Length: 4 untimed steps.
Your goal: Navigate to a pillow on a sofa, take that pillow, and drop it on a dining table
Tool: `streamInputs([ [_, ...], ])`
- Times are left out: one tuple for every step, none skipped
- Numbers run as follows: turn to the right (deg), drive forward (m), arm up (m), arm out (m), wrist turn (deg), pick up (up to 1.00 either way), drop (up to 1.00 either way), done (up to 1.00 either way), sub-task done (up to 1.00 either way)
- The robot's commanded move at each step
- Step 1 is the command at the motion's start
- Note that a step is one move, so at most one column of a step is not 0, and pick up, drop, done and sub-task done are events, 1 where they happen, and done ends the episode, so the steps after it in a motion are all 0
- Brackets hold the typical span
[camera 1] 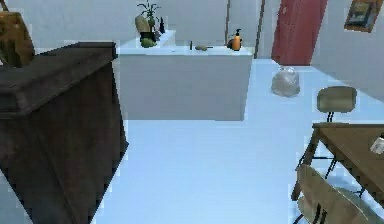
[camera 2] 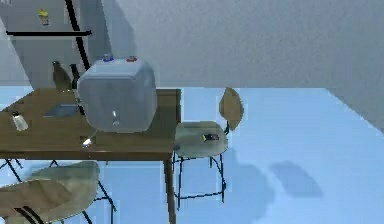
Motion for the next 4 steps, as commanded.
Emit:
streamInputs([
  [0.0, 0.95, 0.00, 0.00, 0.0, 0.00, 0.00, 0.00, 0.00],
  [36.0, 0.00, 0.00, 0.00, 0.0, 0.00, 0.00, 0.00, 0.00],
  [0.0, 1.00, 0.00, 0.00, 0.0, 0.00, 0.00, 0.00, 0.00],
  [0.0, 0.80, 0.00, 0.00, 0.0, 0.00, 0.00, 0.00, 0.00],
])
